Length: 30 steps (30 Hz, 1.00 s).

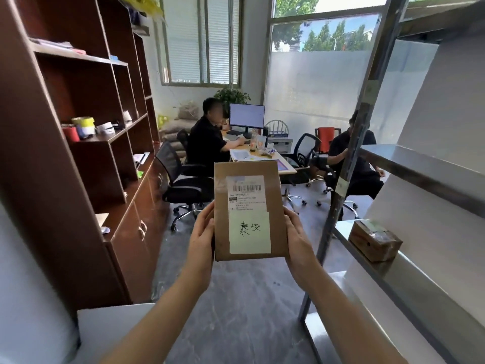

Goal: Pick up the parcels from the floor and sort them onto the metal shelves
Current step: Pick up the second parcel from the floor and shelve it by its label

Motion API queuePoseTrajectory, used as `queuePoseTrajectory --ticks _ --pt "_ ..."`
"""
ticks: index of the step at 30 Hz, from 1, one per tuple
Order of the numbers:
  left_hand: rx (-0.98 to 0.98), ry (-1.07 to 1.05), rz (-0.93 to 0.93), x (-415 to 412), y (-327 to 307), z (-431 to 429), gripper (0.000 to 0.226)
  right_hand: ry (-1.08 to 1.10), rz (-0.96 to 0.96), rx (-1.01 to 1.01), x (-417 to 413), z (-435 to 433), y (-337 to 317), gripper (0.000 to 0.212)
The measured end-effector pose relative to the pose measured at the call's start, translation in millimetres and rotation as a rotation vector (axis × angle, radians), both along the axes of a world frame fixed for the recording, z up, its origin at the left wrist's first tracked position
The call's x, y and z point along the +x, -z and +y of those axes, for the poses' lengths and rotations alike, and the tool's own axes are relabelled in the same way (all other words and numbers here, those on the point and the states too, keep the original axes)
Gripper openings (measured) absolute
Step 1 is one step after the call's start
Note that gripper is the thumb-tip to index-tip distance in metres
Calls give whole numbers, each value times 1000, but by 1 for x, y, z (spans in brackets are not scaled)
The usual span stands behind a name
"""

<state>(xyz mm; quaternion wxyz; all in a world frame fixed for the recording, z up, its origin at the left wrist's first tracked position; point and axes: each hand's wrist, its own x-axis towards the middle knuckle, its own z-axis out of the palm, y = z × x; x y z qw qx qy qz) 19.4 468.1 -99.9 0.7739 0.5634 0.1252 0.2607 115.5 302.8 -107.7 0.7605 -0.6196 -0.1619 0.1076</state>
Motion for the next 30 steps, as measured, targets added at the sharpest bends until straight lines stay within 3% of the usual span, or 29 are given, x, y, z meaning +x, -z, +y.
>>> queuePoseTrajectory --ticks 15,30 --pt "-20 -145 54 120 6 -5 33 -181 84 48 142 14 11 27" --pt "-52 -70 -15 243 13 118 32 -99 -21 -81 260 123 0 27"
